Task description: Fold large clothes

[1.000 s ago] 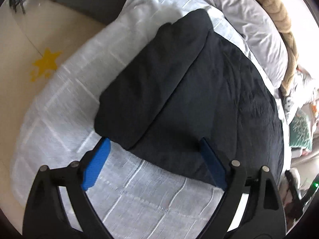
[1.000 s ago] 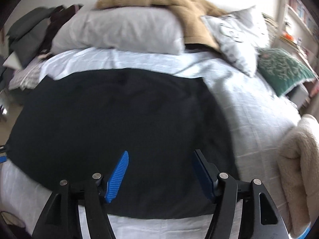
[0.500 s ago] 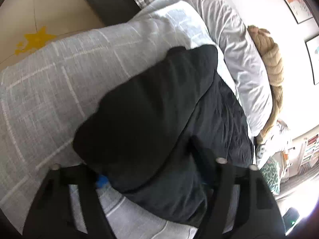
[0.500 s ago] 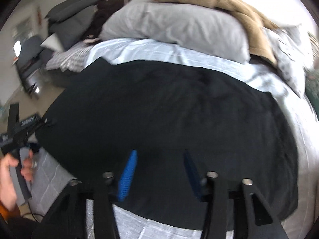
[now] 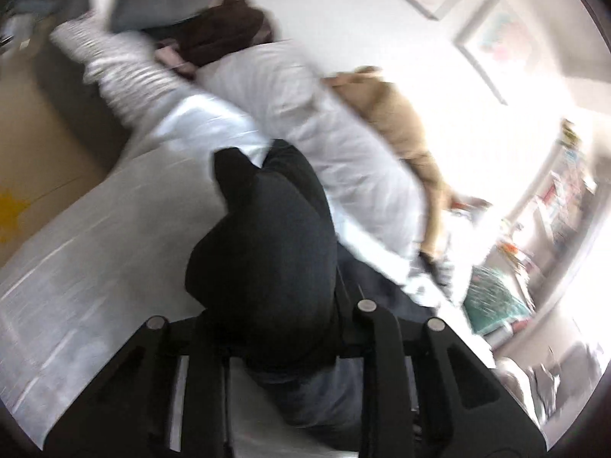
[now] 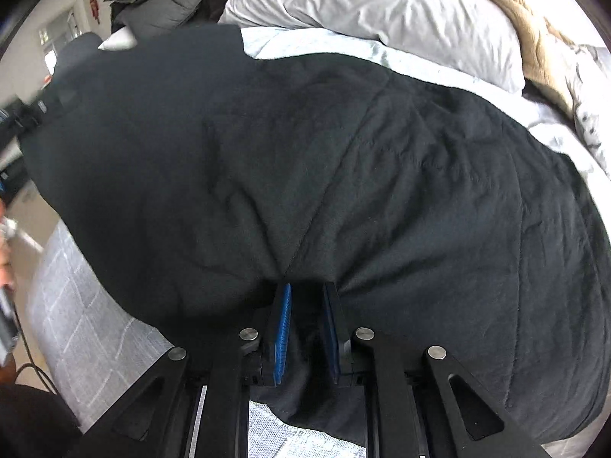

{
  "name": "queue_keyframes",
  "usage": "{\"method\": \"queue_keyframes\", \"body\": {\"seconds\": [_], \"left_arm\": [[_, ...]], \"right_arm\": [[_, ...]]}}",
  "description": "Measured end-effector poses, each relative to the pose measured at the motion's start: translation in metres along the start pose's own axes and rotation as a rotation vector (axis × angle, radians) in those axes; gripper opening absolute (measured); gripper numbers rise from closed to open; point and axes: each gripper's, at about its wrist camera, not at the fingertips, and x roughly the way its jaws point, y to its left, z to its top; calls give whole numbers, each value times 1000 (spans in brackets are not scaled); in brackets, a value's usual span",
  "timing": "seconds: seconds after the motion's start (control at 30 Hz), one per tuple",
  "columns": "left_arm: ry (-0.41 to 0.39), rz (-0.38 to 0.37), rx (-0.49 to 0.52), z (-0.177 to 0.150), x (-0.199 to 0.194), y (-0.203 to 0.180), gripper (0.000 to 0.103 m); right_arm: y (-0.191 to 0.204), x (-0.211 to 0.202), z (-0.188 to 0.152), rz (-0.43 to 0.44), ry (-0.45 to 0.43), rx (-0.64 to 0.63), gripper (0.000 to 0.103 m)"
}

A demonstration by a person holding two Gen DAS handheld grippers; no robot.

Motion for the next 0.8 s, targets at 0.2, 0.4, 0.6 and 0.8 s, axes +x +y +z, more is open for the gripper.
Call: {"method": "queue_keyframes", "body": {"seconds": [0.2,0.4,0.6,0.8], "left_arm": [[64,-201,202,-13,17,-100,26],[169,-262,398,-53,49,-174,26],[161,-272,279,-43,51,-159,25],[124,-334,174,-27,38,-143,24]], "right_arm": [[-22,1,0,120,17,113,17],[-58,-3,-2,303,22,280,17],[-121,-36,10,381,-120,486,18],[-129,-5,53,431,-88,501,17]]}}
